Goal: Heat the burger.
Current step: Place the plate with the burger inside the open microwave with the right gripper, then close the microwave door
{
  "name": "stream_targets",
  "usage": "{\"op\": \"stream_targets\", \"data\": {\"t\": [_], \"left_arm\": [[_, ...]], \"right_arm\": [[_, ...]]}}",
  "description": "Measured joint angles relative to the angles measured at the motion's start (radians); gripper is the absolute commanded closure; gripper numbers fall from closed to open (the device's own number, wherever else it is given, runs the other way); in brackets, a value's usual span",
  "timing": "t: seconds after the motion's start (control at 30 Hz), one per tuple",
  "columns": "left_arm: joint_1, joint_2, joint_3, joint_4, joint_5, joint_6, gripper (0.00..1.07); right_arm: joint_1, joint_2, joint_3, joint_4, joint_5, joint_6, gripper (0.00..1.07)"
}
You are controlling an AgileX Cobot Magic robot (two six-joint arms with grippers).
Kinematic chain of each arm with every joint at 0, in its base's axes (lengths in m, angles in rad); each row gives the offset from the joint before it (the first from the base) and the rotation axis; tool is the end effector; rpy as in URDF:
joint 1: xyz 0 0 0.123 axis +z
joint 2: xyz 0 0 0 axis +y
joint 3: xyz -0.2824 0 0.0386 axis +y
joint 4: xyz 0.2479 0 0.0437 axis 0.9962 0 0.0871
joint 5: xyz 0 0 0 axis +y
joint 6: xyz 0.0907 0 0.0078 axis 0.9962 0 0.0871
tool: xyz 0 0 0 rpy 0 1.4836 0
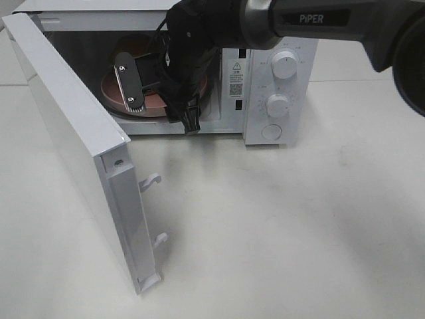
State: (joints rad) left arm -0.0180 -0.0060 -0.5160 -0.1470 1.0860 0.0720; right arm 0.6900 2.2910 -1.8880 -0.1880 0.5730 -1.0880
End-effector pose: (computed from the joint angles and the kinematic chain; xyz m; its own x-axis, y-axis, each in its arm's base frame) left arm -0.0094 -0.0116 0.2802 -0.4545 0.0113 -0.8907 0.1346 0.9893 -0.0562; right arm 0.4054 0.3226 0.1829 0.3636 -0.9226 -0.1288 -0.7497 -0.2078 -0.6283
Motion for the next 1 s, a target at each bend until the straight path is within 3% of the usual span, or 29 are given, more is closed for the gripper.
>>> {"op": "stream_targets", "data": {"t": [0.17, 0.73, 1.0], "left_arm": [[0.0, 0.0, 0.0, 0.0, 0.0, 0.0, 0.06], [0.0, 0.0, 0.0, 0.0, 0.0, 0.0, 0.06], [0.0, 0.0, 0.0, 0.0, 0.0, 0.0, 0.06]], "right_arm": [[0.0, -0.036, 0.064, 0.0, -0.011, 0.002, 0.3], [0.0, -0.231, 0.381, -0.006, -0.163, 0.057, 0.31], [-0.015, -0.308, 0.481, -0.048, -0.192, 0.136, 0.31]]}}
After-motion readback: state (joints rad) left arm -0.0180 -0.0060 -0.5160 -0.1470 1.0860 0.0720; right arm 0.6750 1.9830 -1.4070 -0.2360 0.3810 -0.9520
